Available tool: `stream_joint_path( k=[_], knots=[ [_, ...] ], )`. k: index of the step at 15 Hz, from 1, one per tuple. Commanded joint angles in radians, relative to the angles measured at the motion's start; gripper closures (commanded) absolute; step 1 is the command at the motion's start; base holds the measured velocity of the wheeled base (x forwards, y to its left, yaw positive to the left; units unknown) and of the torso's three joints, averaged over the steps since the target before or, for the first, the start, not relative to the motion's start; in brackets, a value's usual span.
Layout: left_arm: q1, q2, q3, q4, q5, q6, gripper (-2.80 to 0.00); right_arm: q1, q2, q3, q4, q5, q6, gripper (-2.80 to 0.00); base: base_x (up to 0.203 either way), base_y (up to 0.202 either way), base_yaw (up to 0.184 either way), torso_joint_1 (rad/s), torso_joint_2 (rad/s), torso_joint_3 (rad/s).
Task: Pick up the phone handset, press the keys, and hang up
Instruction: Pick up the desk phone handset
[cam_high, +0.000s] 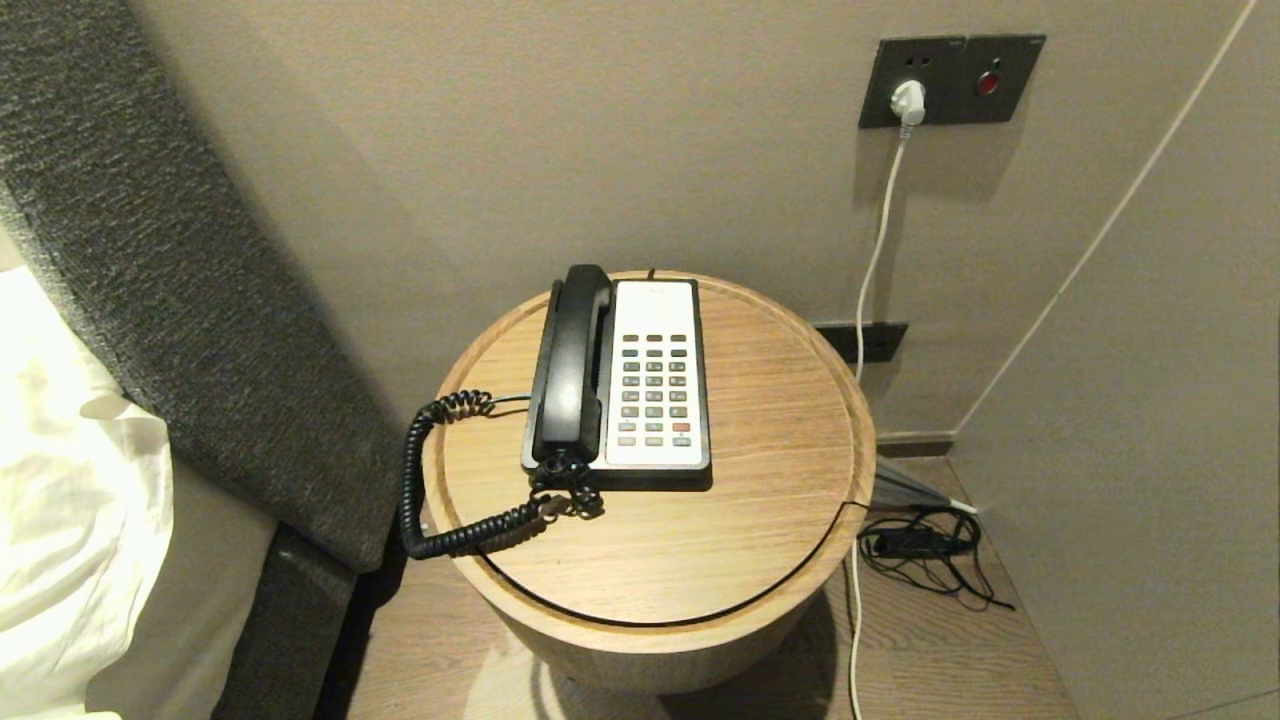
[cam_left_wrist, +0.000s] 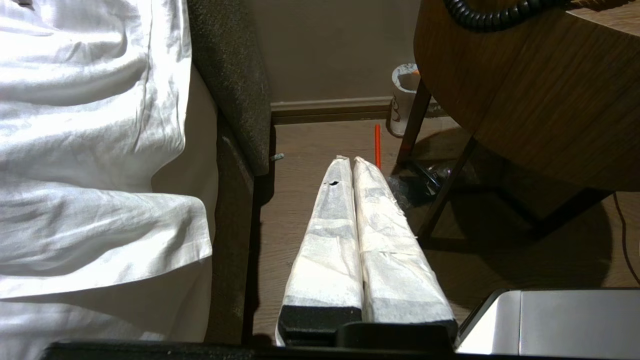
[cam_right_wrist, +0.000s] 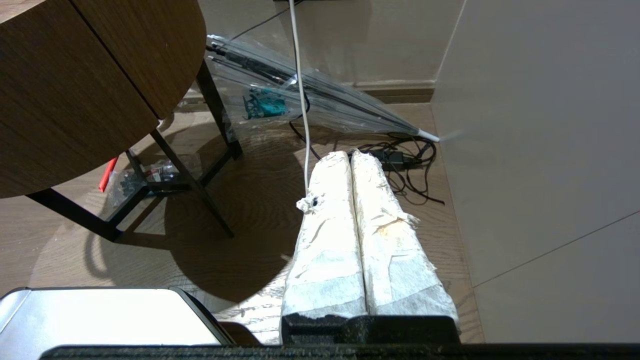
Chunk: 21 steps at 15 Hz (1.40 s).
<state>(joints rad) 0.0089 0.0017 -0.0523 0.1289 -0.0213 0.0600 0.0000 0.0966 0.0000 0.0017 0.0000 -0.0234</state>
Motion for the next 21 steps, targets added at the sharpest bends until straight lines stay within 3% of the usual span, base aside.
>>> stream_joint_path(
  k=[1,10,13,17,21],
  knots=[
    [0.0,0.0,-0.003,0.011,-0.002,0.005,0.0,0.0,0.002,0.0,0.0,0.0,0.0,0.0,0.0,0.0,0.0,0.0,0.0,0.0],
    [0.0,0.002,-0.039,0.016,-0.009,-0.003,0.0,0.0,0.0,0.0,0.0,0.0,0.0,0.0,0.0,0.0,0.0,0.0,0.0,0.0],
    [0.001,0.152,-0.338,0.111,-0.061,-0.006,0.0,0.0,0.001,0.0,0.0,0.005,-0.009,0.0,0.0,0.0,0.0,0.0,0.0,0.0],
    [0.002,0.664,-0.919,0.307,-0.241,-0.024,0.0,0.0,0.002,-0.005,0.012,0.005,-0.012,0.0,0.0,0.0,0.0,0.0,0.0,0.0],
    [-0.07,1.166,-1.34,0.389,-0.369,-0.044,0.0,0.0,0.002,-0.005,0.013,0.005,-0.012,0.0,0.0,0.0,0.0,0.0,0.0,0.0]
  ],
)
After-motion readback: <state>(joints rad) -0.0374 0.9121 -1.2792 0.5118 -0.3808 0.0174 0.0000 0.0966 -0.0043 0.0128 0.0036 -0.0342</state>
